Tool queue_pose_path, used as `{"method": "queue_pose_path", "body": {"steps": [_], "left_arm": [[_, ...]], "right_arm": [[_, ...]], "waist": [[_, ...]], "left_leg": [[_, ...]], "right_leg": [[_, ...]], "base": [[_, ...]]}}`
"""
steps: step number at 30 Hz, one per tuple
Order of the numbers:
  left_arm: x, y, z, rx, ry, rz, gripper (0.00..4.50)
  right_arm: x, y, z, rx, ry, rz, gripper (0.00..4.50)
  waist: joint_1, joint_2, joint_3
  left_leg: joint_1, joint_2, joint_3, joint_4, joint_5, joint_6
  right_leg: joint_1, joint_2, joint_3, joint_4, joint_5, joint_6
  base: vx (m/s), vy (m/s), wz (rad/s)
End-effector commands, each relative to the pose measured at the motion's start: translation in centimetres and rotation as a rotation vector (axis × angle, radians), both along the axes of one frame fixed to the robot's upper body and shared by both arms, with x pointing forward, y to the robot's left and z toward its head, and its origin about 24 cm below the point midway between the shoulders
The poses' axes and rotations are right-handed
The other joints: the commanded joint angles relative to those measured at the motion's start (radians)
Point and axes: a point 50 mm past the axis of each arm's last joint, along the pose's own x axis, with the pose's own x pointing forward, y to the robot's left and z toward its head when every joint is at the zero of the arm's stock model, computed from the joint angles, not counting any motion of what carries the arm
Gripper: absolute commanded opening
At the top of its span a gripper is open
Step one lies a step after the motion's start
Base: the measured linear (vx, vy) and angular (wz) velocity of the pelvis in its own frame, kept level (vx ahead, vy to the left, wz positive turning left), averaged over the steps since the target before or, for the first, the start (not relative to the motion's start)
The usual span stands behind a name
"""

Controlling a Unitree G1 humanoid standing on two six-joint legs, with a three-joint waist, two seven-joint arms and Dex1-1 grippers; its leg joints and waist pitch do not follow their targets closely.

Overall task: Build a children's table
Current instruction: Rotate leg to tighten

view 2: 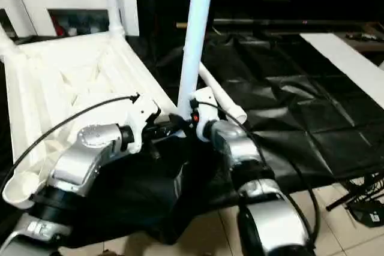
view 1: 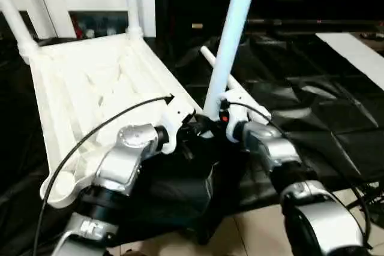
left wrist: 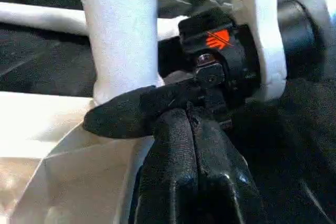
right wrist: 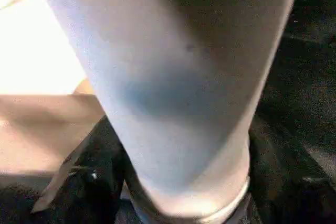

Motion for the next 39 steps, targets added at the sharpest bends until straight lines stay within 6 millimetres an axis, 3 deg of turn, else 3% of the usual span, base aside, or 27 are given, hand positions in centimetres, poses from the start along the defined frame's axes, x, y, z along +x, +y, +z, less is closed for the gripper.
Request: {"method": "queue_pose_path", "body": {"steps": [1, 2, 5, 8, 12, 16, 18, 22, 25, 26, 28, 29, 31, 36, 39], "left_arm": [[-0.4, -1.8, 0.8, -0.026, -0.026, -0.058, 0.00], [-0.4, -1.7, 0.8, -0.023, -0.025, -0.049, 0.00], [-0.3, -1.5, 0.9, -0.009, -0.033, -0.039, 0.00], [-0.2, -1.0, 1.1, 0.028, -0.063, -0.059, 0.00], [0.1, -0.1, 1.3, 0.064, -0.092, -0.049, 0.00], [0.5, 2.4, 2.4, 0.087, -0.122, -0.028, 0.00], [0.2, 3.5, 2.7, 0.095, -0.119, -0.059, 0.00], [-0.5, 5.8, 3.3, 0.097, -0.108, -0.111, 0.00], [-0.4, 6.4, 3.5, 0.098, -0.103, -0.103, 0.00], [0.4, 7.7, 3.8, 0.131, -0.127, -0.026, 0.00], [0.7, 8.2, 3.9, 0.146, -0.136, 0.011, 0.00], [1.8, 9.7, 4.2, 0.194, -0.157, 0.141, 0.00], [2.2, 10.5, 4.4, 0.215, -0.162, 0.204, 0.00], [3.4, 15.7, 5.1, 0.424, -0.221, 0.538, 0.00], [3.5, 16.7, 5.2, 0.459, -0.229, 0.595, 0.00]], "right_arm": [[-1.0, 1.1, -1.7, -0.018, 0.089, 0.038, 3.57], [-0.9, 1.2, -1.6, -0.031, 0.076, 0.045, 3.67], [-0.7, 0.9, -1.3, -0.045, 0.035, 0.064, 3.67], [-0.6, 0.3, -0.7, -0.028, -0.004, 0.092, 3.67], [-0.6, -0.7, -0.2, -0.020, -0.045, 0.107, 3.67], [-0.9, -3.1, 0.4, -0.010, -0.105, 0.123, 3.67], [-1.1, -3.9, 0.7, 0.002, -0.135, 0.135, 3.67], [-1.6, -5.0, 1.5, 0.035, -0.181, 0.161, 3.67], [-1.8, -5.2, 1.6, 0.047, -0.188, 0.177, 3.67], [-2.2, -5.2, 1.9, 0.056, -0.199, 0.220, 3.67], [-2.4, -5.2, 2.0, 0.058, -0.204, 0.238, 3.67], [-3.2, -5.1, 2.4, 0.068, -0.207, 0.302, 3.67], [-3.6, -5.1, 2.5, 0.076, -0.204, 0.337, 3.67], [-4.9, -5.2, 1.9, 0.013, -0.123, 0.395, 3.67], [-4.8, -5.3, 1.5, -0.017, -0.103, 0.365, 3.67]], "waist": [[0.003, 0.009, -0.053], [0.004, 0.005, -0.053], [0.003, 0.006, -0.055], [0.004, 0.006, -0.056], [0.006, 0.009, -0.061], [0.012, 0.012, -0.069], [0.010, 0.015, -0.068], [0.016, 0.015, -0.066], [0.013, 0.017, -0.062], [0.014, 0.017, -0.061], [0.014, 0.016, -0.060], [0.016, 0.025, -0.062], [0.016, 0.020, -0.063], [0.014, 0.019, -0.063], [0.011, 0.020, -0.064]], "left_leg": [[0.012, 0.015, -0.015, -0.073, -0.339, -0.031], [0.012, 0.015, -0.016, -0.073, -0.339, -0.030], [0.012, 0.014, -0.015, -0.073, -0.352, -0.032], [0.008, 0.016, -0.015, -0.074, -0.323, -0.022], [0.005, 0.015, -0.013, -0.072, -0.259, -0.012], [0.007, 0.014, -0.009, -0.065, -0.166, 0.019], [0.008, 0.013, -0.007, -0.062, -0.140, 0.034], [0.011, 0.015, -0.004, -0.064, -0.147, 0.034], [0.013, 0.015, -0.004, -0.068, -0.187, 0.014], [0.013, 0.015, -0.005, -0.070, -0.210, 0.006], [0.012, 0.015, -0.008, -0.072, -0.228, -0.001], [0.016, 0.015, -0.009, -0.071, -0.237, -0.008], [0.012, 0.014, -0.011, -0.072, -0.228, -0.003], [0.010, 0.013, -0.013, -0.069, -0.212, 0.004], [0.013, 0.012, -0.012, -0.068, -0.208, -0.007]], "right_leg": [[0.028, -0.049, 0.043, -0.109, -0.335, -0.147], [0.027, -0.049, 0.042, -0.108, -0.334, -0.146], [0.026, -0.049, 0.043, -0.109, -0.337, -0.144], [0.029, -0.047, 0.044, -0.103, -0.277, -0.152], [0.038, -0.044, 0.043, -0.092, -0.171, -0.176], [0.046, -0.039, 0.042, -0.076, 0.002, -0.212], [0.047, -0.039, 0.042, -0.073, 0.036, -0.234], [0.046, -0.040, 0.043, -0.072, 0.027, -0.243], [0.043, -0.039, 0.043, -0.078, -0.028, -0.237], [0.043, -0.038, 0.043, -0.082, -0.058, -0.226], [0.044, -0.039, 0.043, -0.086, -0.089, -0.207], [0.042, -0.038, 0.043, -0.086, -0.093, -0.199], [0.047, -0.036, 0.042, -0.085, -0.074, -0.188], [0.045, -0.038, 0.041, -0.083, -0.062, -0.191], [0.041, -0.038, 0.042, -0.084, -0.073, -0.198]], "base": [[0.000, 0.000, 0.00], [0.000, 0.000, 0.00], [0.000, 0.000, 0.00], [0.000, 0.000, 0.00], [0.000, 0.000, 0.00], [0.000, 0.000, 0.00], [0.000, 0.000, 0.00], [0.000, 0.000, 0.00], [0.000, 0.000, 0.00], [0.000, 0.000, 0.00], [0.000, 0.000, 0.00], [0.000, 0.000, 0.00], [0.000, 0.000, 0.00], [0.000, 0.000, 0.00], [0.000, 0.000, 0.00]]}}
